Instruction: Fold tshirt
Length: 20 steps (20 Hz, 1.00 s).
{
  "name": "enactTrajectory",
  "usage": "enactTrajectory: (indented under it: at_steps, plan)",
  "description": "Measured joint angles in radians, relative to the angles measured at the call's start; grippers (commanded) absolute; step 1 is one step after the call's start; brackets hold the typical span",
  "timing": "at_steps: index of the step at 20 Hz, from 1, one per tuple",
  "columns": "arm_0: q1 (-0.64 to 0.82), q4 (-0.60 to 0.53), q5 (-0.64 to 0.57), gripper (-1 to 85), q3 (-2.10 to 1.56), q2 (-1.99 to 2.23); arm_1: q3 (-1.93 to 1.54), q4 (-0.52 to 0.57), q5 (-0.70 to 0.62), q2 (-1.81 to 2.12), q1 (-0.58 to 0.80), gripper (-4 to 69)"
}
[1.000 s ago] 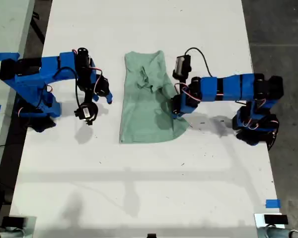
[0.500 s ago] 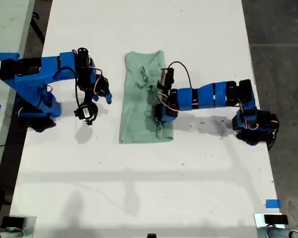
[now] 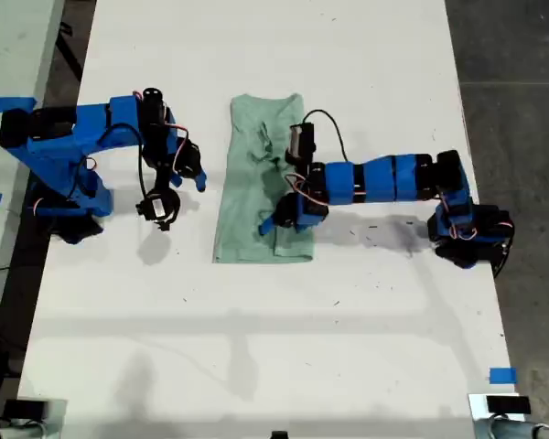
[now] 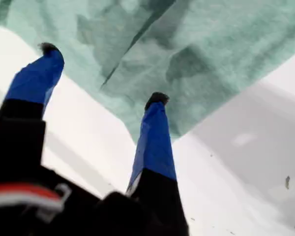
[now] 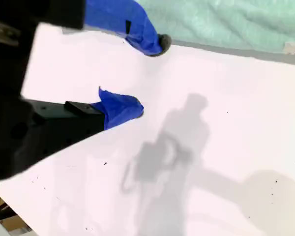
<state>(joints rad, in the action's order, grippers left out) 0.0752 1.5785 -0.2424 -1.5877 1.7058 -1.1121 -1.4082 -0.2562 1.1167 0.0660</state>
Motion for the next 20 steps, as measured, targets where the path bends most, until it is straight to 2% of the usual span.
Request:
enactTrajectory:
  at_steps: [6, 12, 20]
  plan:
    - [-0.026, 0.002, 0.002, 13.2, 0.094, -0.037, -0.077, -0.121, -0.009, 0.287, -0.005, 32.2]
    - [-0.072, 0.014, 0.002, 15.5, 0.328, -0.225, -0.344, -0.124, -0.005, 0.503, 0.034, 31.3]
    - [-0.127, -0.172, 0.026, 18.4, 0.336, -0.522, -0.453, -0.063, 0.025, 0.560, 0.035, 31.0]
